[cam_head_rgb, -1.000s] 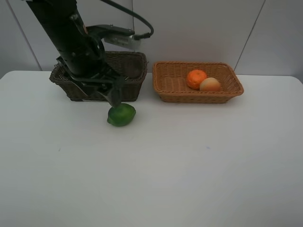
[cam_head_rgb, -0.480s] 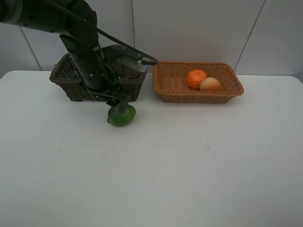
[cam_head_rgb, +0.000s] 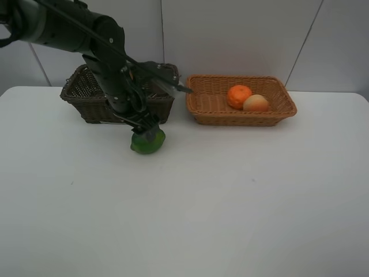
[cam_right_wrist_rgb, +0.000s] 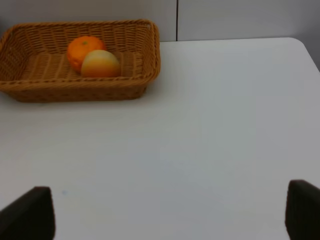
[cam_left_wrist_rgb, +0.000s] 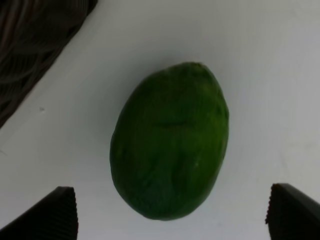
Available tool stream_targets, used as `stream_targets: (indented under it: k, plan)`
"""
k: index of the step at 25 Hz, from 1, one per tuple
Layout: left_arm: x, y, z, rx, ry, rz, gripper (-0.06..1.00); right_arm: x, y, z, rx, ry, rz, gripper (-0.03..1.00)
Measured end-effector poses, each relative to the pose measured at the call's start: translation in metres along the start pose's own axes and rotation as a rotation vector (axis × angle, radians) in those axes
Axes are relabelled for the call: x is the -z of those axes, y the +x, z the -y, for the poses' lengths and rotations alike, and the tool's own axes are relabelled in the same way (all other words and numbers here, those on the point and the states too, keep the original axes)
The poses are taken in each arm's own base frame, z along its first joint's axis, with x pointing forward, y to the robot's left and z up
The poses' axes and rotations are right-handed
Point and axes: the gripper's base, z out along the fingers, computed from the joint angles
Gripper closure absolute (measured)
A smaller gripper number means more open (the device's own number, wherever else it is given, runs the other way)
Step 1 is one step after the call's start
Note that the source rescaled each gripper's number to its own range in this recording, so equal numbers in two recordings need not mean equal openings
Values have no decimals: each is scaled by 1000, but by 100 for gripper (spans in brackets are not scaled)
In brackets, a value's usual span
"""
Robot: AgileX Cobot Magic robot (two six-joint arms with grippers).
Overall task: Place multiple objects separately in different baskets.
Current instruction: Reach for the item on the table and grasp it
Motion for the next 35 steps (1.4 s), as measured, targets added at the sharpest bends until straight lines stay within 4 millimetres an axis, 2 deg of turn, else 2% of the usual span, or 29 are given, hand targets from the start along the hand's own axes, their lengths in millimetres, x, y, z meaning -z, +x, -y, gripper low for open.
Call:
stream_targets:
  k: [21,35]
  plan:
    - [-38,4,4,-24,15,-15,-3,0,0,0,0,0,0,-3]
    - [-55,9,6,-17,29,-40,-3,0,0,0,0,0,0,-3]
